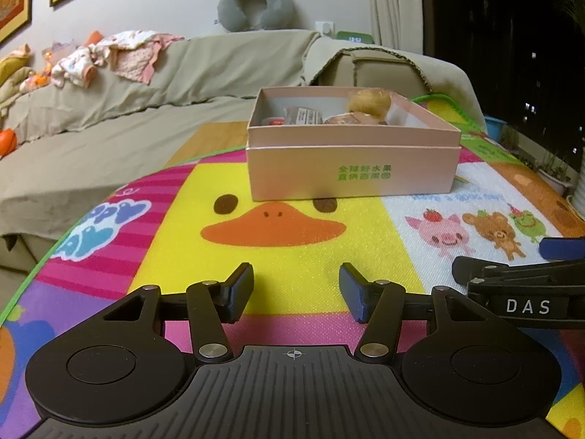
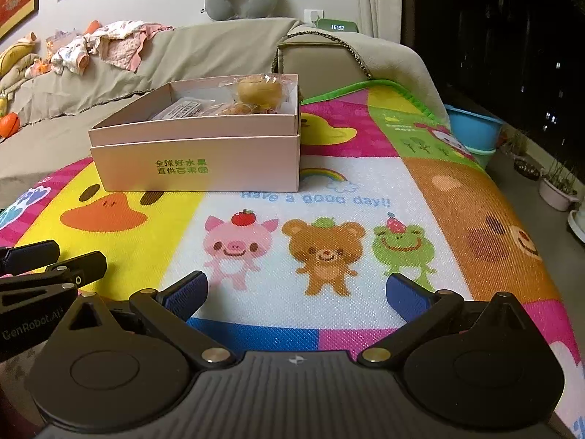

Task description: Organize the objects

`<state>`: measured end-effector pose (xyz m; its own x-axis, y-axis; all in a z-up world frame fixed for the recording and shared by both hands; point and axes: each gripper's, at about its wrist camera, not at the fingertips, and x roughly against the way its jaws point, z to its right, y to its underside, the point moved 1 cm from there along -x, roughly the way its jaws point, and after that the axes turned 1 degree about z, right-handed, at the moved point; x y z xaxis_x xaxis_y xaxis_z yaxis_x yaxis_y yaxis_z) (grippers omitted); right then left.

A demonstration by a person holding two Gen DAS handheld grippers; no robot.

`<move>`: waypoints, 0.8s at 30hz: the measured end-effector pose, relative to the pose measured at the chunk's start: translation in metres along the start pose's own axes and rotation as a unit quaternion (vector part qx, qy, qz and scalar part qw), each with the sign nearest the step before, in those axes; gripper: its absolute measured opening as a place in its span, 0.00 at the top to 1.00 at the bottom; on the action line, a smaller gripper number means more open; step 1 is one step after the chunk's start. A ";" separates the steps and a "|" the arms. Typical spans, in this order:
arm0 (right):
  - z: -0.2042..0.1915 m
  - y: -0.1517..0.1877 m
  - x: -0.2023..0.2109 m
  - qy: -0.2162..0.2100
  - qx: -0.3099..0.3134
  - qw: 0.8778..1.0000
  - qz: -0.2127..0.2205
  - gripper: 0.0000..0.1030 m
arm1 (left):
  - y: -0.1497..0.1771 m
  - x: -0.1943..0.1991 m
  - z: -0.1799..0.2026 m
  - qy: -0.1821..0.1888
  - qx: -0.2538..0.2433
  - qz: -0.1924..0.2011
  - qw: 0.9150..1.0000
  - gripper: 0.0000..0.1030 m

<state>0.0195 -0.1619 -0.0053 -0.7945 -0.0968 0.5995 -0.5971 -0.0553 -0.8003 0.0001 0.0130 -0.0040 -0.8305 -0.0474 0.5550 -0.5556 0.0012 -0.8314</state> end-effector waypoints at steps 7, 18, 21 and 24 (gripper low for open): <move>0.000 0.001 0.001 0.001 0.000 1.000 0.001 0.00 | 0.000 0.001 0.001 0.004 0.007 -0.001 1.000 0.43; -0.001 0.000 0.001 0.001 0.000 1.000 0.001 0.00 | 0.000 0.001 0.000 0.005 0.007 -0.001 1.000 0.43; -0.001 0.000 0.001 0.001 0.000 1.000 0.001 0.00 | 0.000 0.001 0.000 0.005 0.008 -0.001 1.000 0.43; -0.001 0.000 0.001 0.001 0.000 1.000 0.001 0.00 | 0.000 0.001 0.000 0.005 0.007 -0.001 1.000 0.43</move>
